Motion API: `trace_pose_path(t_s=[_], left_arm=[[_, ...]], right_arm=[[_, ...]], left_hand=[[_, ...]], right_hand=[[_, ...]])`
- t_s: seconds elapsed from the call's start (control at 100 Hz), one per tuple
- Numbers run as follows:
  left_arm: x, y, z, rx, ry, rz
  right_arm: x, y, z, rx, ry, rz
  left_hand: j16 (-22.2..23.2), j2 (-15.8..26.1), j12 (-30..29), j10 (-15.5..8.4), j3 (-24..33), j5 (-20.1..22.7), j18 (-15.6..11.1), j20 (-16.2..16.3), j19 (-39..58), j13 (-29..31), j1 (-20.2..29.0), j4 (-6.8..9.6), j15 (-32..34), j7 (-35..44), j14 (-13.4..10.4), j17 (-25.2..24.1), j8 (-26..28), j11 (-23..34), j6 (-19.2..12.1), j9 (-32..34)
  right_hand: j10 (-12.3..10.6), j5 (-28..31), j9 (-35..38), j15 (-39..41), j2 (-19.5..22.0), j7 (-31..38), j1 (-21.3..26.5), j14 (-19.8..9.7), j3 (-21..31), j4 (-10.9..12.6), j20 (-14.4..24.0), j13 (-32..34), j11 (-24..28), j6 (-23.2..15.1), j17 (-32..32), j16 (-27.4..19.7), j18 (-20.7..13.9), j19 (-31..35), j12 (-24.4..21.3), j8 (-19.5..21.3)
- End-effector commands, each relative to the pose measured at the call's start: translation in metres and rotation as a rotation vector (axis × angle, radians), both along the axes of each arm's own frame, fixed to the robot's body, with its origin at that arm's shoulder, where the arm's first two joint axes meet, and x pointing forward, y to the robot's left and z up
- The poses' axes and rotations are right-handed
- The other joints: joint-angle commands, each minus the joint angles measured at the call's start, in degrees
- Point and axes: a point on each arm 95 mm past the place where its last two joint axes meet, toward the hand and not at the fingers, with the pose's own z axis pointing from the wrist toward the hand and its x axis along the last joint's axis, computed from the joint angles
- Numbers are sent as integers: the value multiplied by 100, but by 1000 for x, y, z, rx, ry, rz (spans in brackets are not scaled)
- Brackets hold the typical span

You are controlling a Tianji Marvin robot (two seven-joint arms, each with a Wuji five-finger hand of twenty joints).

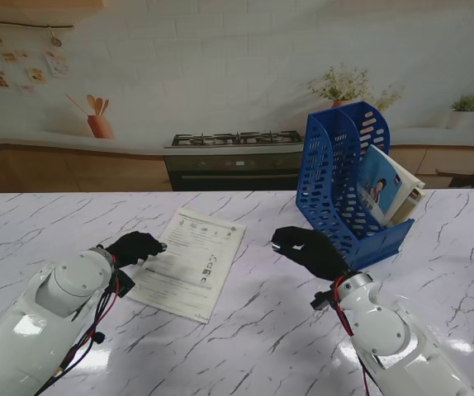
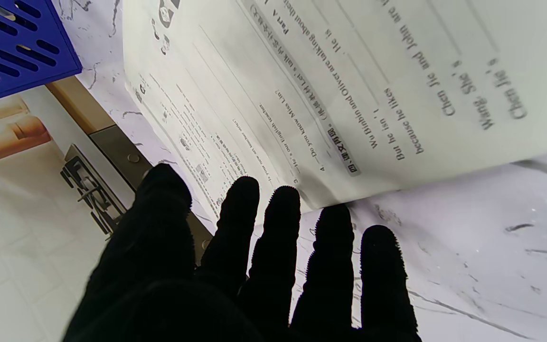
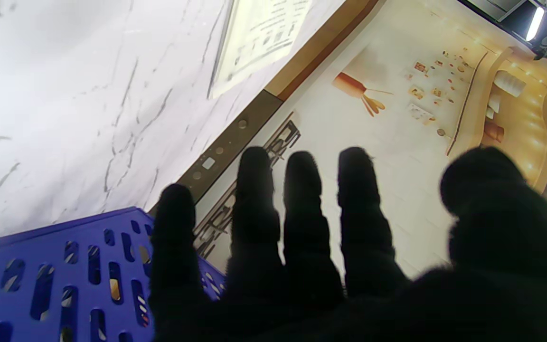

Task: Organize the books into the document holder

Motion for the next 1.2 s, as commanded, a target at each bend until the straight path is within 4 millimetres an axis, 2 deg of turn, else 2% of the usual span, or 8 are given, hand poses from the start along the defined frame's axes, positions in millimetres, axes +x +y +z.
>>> trace_pose_path(t_s=[0.0, 0.47, 0.61, 0.76, 0.95, 1.03, 1.13, 1.19], left_arm=[[-10, -11, -17, -30, 39, -48], [-33, -55, -19, -111, 27, -233], [-42, -68, -17, -151, 19, -273], [-50, -75, -11, -189, 7, -293], [-45, -68, 0, -180, -56, -225], [-38, -65, 4, -180, -91, -178], [-27, -63, 7, -184, -119, -129], [-19, -62, 7, -177, -126, -115]], right_arm=[[-3, 3, -2, 8, 11, 6], [0, -3, -13, -44, 128, 46], [2, 0, -18, -62, 156, 76], [5, 6, -24, -86, 171, 116], [12, 15, -30, -108, 165, 161], [15, 20, -32, -110, 156, 171], [18, 27, -34, -111, 156, 203], [20, 30, -36, -112, 164, 229]], left_hand=[[64, 44, 100, 40, 87, 147, -108, 19, 65, 214, -38, 182, 137, 140, 325, 42, 113, 92, 1, 178], [241, -46, 151, 149, 163, 634, -51, 242, 487, 643, 37, 134, 520, 542, 331, 232, 120, 291, 59, 769], [258, -36, 160, 138, 163, 673, -38, 260, 507, 678, 44, 126, 544, 613, 339, 242, 103, 309, 27, 830], [275, -24, 157, 72, 121, 584, -11, 285, 543, 674, 10, 121, 559, 590, 333, 256, 65, 275, -59, 751], [260, 39, 119, -41, -32, 242, -16, 206, 348, 434, -23, 140, 401, 174, 301, 111, -75, 75, -202, 298], [253, 34, 116, -42, -44, 215, -26, 193, 322, 382, -9, 149, 364, 100, 284, 91, -93, 54, -198, 242], [191, 87, 75, -3, -79, 138, -63, 129, 198, 177, -25, 175, 189, -111, 212, -2, -139, -62, -193, -9], [145, 111, 67, 8, -86, 141, -87, 102, 157, 148, -30, 185, 109, -170, 172, -4, -143, -75, -168, -34]], right_hand=[[-48, 61, -83, 3, 134, -46, 78, -38, -114, 214, -77, -79, -1, -3, -76, 20, 41, -36, -3, 97], [7, 49, -111, -72, 225, -95, 197, 37, -258, 232, -82, -136, -83, 79, -112, -31, 75, -43, -66, 59], [26, 165, 92, -319, 233, -138, 298, 4, -387, 246, -156, 6, -340, 165, -78, -208, -4, -124, -312, -24], [43, 403, 387, -789, 254, -260, 353, -196, -416, 237, -727, 74, -780, 359, -59, -699, -444, -235, -911, -325], [100, 417, 327, -990, 456, -441, 625, -321, -399, 207, -1994, -150, -1039, 483, -155, -1485, -1406, -107, -1483, -822], [105, 424, 288, -965, 553, -445, 746, -350, -305, 211, -2122, -234, -1031, 495, -209, -1577, -1777, -72, -1558, -872], [59, 334, 243, -886, 626, -74, 1089, -419, -129, -89, -2366, -301, -865, 469, -280, -1680, -2141, -111, -1813, -1385], [39, 285, 223, -897, 721, 79, 1220, -451, -68, -151, -2418, -313, -809, 467, -342, -1686, -2281, -187, -1852, -1546]])
